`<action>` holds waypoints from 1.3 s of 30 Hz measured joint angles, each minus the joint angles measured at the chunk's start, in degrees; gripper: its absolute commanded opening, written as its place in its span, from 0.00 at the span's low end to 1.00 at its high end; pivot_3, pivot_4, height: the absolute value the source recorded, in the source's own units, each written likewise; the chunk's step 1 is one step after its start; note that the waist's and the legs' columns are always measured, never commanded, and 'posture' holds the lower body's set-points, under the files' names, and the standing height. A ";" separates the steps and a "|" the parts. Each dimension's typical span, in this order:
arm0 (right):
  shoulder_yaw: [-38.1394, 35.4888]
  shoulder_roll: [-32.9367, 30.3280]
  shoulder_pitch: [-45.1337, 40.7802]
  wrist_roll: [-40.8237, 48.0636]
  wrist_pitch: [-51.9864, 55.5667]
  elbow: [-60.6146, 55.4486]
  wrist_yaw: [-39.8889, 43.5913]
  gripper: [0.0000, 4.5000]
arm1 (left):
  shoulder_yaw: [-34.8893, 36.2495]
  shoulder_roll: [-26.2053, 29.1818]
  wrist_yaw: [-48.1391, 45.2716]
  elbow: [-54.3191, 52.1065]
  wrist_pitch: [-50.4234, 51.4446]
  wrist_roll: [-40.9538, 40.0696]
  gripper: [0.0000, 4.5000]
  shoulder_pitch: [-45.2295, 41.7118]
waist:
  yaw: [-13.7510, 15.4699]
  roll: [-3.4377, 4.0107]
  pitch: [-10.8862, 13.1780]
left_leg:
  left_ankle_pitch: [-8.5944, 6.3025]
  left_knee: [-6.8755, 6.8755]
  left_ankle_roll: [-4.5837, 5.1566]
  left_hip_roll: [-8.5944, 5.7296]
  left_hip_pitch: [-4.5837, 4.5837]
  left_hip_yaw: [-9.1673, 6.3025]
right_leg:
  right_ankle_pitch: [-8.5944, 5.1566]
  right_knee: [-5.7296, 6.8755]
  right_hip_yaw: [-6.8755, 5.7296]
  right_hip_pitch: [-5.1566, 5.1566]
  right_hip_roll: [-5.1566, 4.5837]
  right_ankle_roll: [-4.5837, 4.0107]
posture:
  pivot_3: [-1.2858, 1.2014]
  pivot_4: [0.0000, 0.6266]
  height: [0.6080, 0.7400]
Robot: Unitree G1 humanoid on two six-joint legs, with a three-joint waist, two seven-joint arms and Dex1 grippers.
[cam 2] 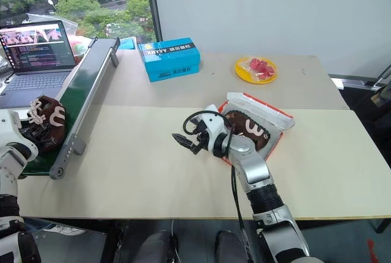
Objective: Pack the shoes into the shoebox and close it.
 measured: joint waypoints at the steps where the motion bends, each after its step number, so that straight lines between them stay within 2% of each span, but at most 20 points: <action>1: -0.07 0.07 -0.35 0.20 0.30 -0.20 -0.04 1.00 | -0.01 -0.51 0.43 -0.76 0.34 -0.36 0.07 -0.39 | -0.01 -0.02 -0.01 | 0.00 0.01 0.00 -0.01 -0.01 0.00 | 0.00 -0.01 0.00 0.00 0.01 0.00 | 0.52 0.24 1.00; 5: -2.18 1.53 -1.57 3.14 2.74 -0.73 -0.66 1.00 | -0.16 -3.33 1.57 -7.43 2.95 -3.61 0.07 -2.78 | -0.33 -0.20 -0.06 | 0.00 0.01 0.00 0.01 -0.09 -0.04 | 0.01 -0.01 0.00 -0.03 0.04 0.00 | 0.52 0.24 1.00; 8: -10.49 5.55 -4.66 12.12 10.69 -0.71 -4.35 1.00 | -1.35 -7.43 3.03 -16.33 7.89 -8.42 0.07 -6.91 | -0.28 -0.24 -0.03 | 0.02 0.07 -0.03 0.06 -0.27 -0.18 | 0.05 0.07 -0.05 -0.09 0.03 0.02 | 0.52 0.24 1.00; 11: -18.60 8.40 -11.74 22.08 18.26 -0.85 -9.27 1.00 | -5.89 -12.35 4.09 -25.79 12.43 -13.13 0.07 -11.50 | -0.44 -0.23 -0.05 | 0.02 0.04 -0.02 0.05 -0.25 -0.30 | 0.13 0.09 -0.04 -0.04 0.05 0.03 | 0.52 0.24 1.00; 15: -26.27 8.92 -14.81 28.43 26.55 2.20 -17.79 1.00 | -11.92 -16.77 5.56 -31.60 16.44 -14.84 0.07 -12.95 | -0.97 -0.24 -0.05 | 0.01 0.00 -0.01 -0.01 -0.26 -0.26 | 0.12 0.07 -0.03 -0.06 0.07 0.02 | 0.52 0.24 1.00; 20: -34.62 10.91 -17.03 35.53 29.83 6.23 -25.39 1.00 | -17.08 -21.06 5.67 -33.24 18.63 -16.37 0.07 -15.41 | -1.87 -0.20 -0.02 | 0.03 0.01 0.00 -0.03 -0.31 -0.28 | 0.12 0.05 0.10 -0.18 0.14 0.03 | 0.52 0.24 1.00; 30: -36.66 12.48 -19.64 43.74 31.41 6.06 -30.58 1.00 | -22.98 -29.16 6.59 -33.20 18.67 -16.85 0.07 -17.66 | -1.64 -0.20 -0.02 | 0.03 0.05 0.02 -0.06 -0.40 -0.27 | 0.14 -0.01 0.08 -0.16 0.17 0.07 | 0.52 0.24 1.00; 34: -36.32 11.83 -19.66 44.77 31.40 5.80 -31.17 1.00 | -23.48 -29.32 6.74 -32.95 17.99 -15.28 0.07 -17.67 | -1.66 -0.19 -0.02 | 0.03 0.04 0.02 -0.05 -0.39 -0.27 | 0.14 -0.02 0.08 -0.17 0.19 0.07 | 0.52 0.24 1.00; 37: -35.54 11.32 -19.66 44.76 31.35 5.32 -31.17 0.85 | -23.63 -29.42 6.73 -32.29 17.99 -15.04 0.06 -17.67 | -1.69 -0.19 -0.02 | 0.03 0.04 0.03 -0.04 -0.39 -0.28 | 0.14 -0.05 0.08 -0.17 0.20 0.07 | 0.52 0.24 1.00; 39: -35.30 11.32 -19.66 44.74 31.15 5.31 -31.13 0.68 | -23.74 -29.67 6.76 -32.29 17.99 -14.96 0.06 -17.67 | -1.65 -0.19 -0.02 | 0.03 0.04 0.03 -0.05 -0.39 -0.29 | 0.14 -0.05 0.08 -0.17 0.19 0.07 | 0.52 0.24 1.00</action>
